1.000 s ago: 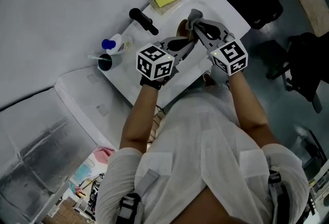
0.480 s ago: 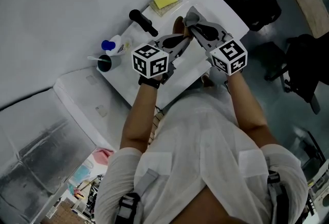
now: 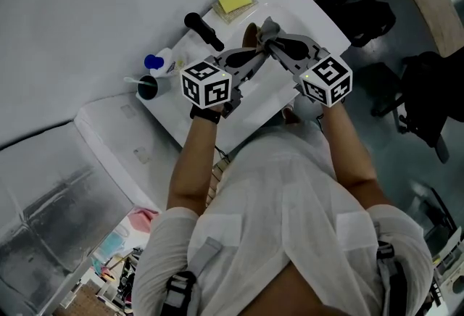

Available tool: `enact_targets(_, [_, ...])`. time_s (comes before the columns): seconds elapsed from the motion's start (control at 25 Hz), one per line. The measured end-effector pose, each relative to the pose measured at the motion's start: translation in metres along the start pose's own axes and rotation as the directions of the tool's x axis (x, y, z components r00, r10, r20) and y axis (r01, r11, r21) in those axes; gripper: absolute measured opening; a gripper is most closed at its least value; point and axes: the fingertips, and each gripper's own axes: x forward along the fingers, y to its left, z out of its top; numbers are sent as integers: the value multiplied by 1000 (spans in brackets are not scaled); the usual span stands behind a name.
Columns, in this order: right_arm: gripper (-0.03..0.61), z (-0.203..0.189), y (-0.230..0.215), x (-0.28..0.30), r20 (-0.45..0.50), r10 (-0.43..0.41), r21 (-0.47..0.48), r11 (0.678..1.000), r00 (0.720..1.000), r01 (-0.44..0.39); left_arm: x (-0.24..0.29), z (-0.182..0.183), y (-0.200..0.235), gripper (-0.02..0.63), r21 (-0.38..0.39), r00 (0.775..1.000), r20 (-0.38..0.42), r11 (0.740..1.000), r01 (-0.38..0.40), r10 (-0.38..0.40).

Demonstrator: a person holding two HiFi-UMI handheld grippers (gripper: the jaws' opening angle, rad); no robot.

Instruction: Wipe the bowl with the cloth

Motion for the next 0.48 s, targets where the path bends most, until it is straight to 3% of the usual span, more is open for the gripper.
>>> enact_targets(0.2, [41, -1, -14, -4, 8, -38, 23, 999, 999, 38, 5, -11, -23, 20, 85, 996, -63, 994, 70, -65])
enact_targets(0.48, [41, -17, -29, -6, -28, -18, 131, 991, 999, 21, 5, -25, -52, 23, 157, 972, -139, 965, 210, -189])
